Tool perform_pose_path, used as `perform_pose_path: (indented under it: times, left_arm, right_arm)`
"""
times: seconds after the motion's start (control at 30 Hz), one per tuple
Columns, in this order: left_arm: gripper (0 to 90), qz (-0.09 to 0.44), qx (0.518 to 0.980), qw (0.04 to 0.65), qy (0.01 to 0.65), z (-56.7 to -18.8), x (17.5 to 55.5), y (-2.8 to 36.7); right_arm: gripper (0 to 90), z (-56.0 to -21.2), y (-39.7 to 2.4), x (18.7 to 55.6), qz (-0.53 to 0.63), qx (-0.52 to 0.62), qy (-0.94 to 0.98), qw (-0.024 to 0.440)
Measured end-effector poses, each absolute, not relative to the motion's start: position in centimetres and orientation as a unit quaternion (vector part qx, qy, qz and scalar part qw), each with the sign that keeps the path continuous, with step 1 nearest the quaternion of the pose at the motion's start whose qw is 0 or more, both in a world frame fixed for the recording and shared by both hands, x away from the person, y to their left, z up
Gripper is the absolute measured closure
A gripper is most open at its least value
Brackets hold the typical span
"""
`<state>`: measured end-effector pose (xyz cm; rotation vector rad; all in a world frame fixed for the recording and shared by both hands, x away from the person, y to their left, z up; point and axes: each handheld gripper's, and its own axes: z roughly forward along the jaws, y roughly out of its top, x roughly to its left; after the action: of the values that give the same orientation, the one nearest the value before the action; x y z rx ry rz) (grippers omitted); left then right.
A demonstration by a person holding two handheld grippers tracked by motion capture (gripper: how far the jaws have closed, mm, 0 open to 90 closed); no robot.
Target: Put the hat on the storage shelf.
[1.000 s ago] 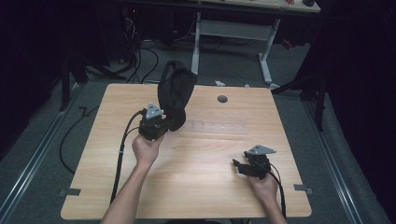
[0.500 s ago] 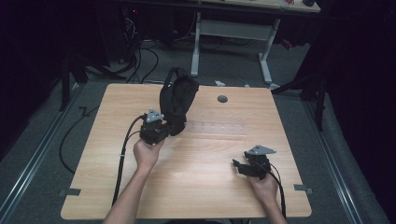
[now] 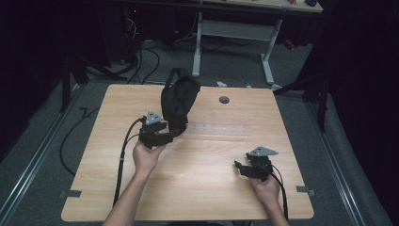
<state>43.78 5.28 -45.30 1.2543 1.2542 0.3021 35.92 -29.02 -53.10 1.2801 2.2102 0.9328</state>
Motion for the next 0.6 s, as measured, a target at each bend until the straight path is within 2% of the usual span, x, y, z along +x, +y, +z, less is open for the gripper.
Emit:
perform_pose_path:
  times: [0.6]
  left_arm:
    - [41.4, 0.132, 0.539, 0.626, 0.548, -44.0, 41.8, 7.6]
  right_arm:
    - [36.2, -53.1, -29.0, 35.9, 0.335, 0.460, 0.795, 0.210]
